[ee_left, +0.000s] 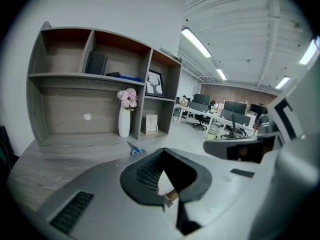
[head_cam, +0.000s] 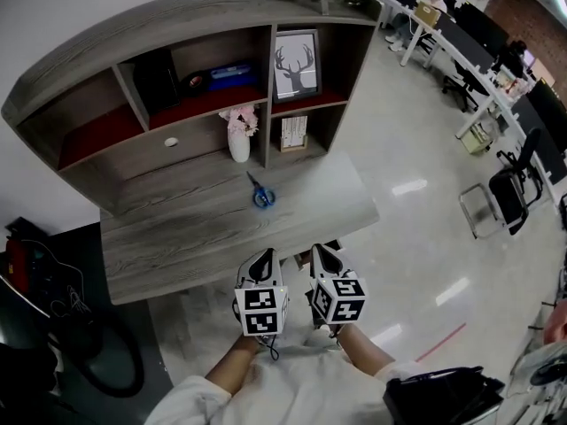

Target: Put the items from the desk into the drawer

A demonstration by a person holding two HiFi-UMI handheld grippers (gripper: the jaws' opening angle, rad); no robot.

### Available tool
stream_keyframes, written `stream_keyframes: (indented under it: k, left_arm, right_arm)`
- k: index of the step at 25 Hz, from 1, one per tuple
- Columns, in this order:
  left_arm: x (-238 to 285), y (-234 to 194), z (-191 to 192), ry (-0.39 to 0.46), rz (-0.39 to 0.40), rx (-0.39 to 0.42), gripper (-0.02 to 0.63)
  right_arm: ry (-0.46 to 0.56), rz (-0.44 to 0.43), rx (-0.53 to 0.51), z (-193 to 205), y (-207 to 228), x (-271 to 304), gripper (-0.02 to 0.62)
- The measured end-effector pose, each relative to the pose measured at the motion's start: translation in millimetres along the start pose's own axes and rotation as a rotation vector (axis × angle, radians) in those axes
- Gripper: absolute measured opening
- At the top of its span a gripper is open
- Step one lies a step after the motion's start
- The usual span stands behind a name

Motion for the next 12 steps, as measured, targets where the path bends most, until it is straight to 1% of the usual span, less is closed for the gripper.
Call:
stream_keyframes:
  k: [4, 9, 12]
  left_arm:
    - [11.5, -3.5, -7.0, 0.003, -0.053, -0.016, -0.002]
    - [21.0, -10.8, -7.1, -0.007, -0.162, -0.088, -0.002]
    - [26.3, -9.9, -8.3, -0.001, -0.2, -0.097, -0.002]
  right_arm:
    - [-0.018, -0.036, -0.016, -3.4, 8.4, 16.5, -0.002]
    - [-0.07, -0.12, -0.079, -7.2, 12.1, 32.5, -0.002]
    - [-0.087, -0.151, -0.086, -11.5, 16.5, 41.9, -0.002]
Point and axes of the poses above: the fingertips, and each gripper's own axes: x forward along the fingers, y to its right, z out of its underside, the point moved 2 cm from there along -x, backward along the fingers, and after that the axes turned 9 degrees about x, right-handed, at the moved point
